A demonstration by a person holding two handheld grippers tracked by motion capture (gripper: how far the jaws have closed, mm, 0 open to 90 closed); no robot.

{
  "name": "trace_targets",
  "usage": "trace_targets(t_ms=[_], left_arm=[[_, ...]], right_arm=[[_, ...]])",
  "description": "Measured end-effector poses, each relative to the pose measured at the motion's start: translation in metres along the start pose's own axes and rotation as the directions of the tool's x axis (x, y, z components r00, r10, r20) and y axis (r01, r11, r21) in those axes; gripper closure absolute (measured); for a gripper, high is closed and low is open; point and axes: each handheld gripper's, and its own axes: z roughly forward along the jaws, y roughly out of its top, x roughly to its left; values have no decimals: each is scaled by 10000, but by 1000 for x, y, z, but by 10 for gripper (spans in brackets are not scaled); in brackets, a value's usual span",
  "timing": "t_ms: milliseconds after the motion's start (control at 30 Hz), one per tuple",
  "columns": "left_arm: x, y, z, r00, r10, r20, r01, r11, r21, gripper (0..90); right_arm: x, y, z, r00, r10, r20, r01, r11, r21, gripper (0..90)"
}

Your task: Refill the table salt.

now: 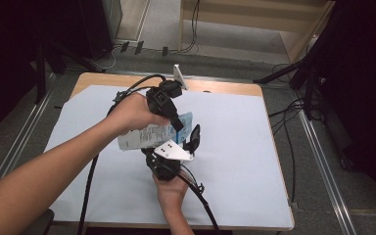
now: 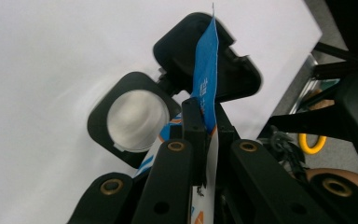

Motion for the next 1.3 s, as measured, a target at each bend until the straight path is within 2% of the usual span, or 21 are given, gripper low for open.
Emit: trace_targets(t_ms=[300,533,733,933,1033,1167,1300], left_arm=[[4,11,10,9989,-279,-373,290,9992,275,900],[-2,24,18,9964,-315,-791,364,9974,618,900],[-10,32,27,9926,-52,-1209,191,9934,1135,899],[-14,34,33,9920,81,-1257,70,9928,1193,864],[-16,34,34,9912,251,-1297,-87,9920,1259,900],[-15,32,36,9868,438,-1558,-233,9911,1314,900],[-12,30,32,9887,317,-1467,-153,9936,1115,900]], right_arm=[[-2,1,2,9997,187,-156,-187,9998,7,893],[-6,2,1,9991,395,-182,-396,9992,-22,893],[-9,2,0,9980,573,-252,-574,9983,-57,893],[-10,4,-2,9978,602,-279,-608,9980,-199,893],[-11,6,-3,9979,591,-261,-598,9979,-256,893],[-11,5,-2,9975,654,-279,-657,9978,-115,894],[-9,4,-1,9981,539,-298,-541,9985,-85,894]])
